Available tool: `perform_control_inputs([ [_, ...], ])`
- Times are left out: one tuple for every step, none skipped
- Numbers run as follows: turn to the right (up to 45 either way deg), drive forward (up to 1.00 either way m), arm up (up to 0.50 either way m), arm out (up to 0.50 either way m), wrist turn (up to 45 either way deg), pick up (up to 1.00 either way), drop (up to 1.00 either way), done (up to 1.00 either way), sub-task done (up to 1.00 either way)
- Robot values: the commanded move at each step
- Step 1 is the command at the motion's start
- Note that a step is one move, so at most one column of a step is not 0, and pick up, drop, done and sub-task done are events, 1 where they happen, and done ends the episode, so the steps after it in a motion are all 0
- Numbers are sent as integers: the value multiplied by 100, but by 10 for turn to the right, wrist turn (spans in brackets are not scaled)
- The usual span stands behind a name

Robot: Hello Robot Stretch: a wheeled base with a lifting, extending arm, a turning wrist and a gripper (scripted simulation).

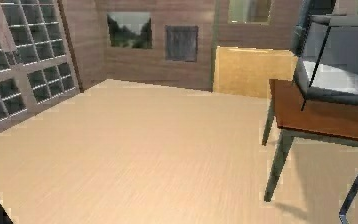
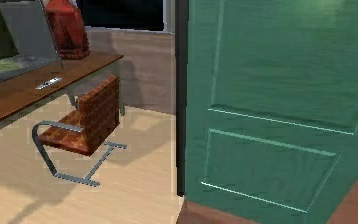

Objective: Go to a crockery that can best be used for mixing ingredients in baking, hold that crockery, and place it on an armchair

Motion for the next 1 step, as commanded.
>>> perform_control_inputs([
  [0,100,0,0,0,0,0,0,0],
])
